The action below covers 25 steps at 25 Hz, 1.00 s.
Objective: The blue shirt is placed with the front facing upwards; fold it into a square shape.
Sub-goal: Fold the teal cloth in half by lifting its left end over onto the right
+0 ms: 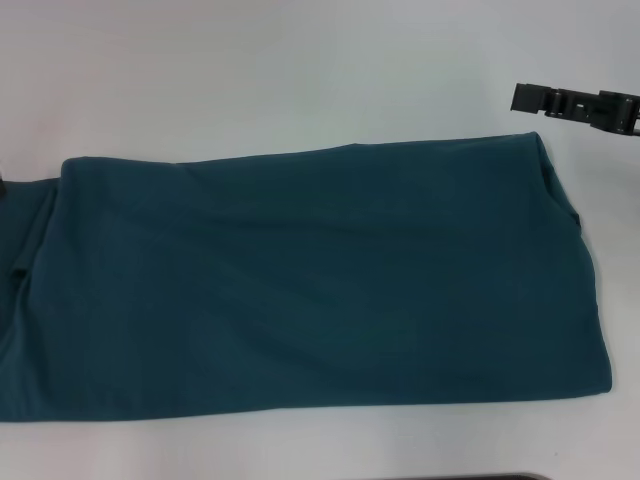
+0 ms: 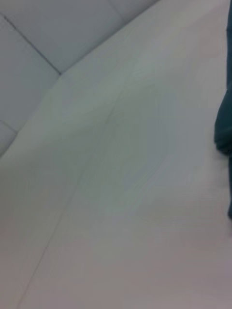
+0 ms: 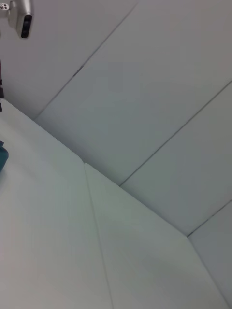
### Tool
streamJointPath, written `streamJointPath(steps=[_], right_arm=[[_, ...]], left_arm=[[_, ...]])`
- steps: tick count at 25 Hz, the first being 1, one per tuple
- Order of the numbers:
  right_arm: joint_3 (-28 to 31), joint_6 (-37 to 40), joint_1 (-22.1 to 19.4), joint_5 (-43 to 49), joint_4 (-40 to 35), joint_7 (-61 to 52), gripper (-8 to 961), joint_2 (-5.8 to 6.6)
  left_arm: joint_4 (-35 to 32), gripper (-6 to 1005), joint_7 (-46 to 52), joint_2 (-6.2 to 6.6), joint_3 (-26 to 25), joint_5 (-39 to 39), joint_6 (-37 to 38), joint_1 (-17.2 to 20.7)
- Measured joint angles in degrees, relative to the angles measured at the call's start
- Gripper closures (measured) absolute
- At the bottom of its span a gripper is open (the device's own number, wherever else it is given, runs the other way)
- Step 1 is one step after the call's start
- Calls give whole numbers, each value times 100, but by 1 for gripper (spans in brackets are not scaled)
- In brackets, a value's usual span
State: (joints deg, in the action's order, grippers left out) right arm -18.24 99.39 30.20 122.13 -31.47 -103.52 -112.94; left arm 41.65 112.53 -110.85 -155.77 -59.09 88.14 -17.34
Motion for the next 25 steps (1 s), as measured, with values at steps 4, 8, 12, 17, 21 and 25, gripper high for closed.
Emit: streamJointPath(steps=[4,8,12,17,21,25], right_arm=[[34,14,3,-3,-10,-14,150,15],[47,23,-31,-100,-20,-64,150,53],[53,38,-75,-175,-23,-110,151,81],[58,43,-85,-199,-31,-151,151,83],[58,44,-85,-200,-34,-151,151,90],[58,32,-85,-208,-34,-151,150,99]], left_arm=[[-114,111,93,-8,77,211,-300,-177],[-139,111,116,-30,93,403,-508,-303],[-215,112,122,-35,91,443,-712,-358],[-265,112,189,-34,92,566,-1013,-387],[-276,112,239,-33,91,695,-1146,-411],[-280,112,336,-31,91,899,-1225,-452]])
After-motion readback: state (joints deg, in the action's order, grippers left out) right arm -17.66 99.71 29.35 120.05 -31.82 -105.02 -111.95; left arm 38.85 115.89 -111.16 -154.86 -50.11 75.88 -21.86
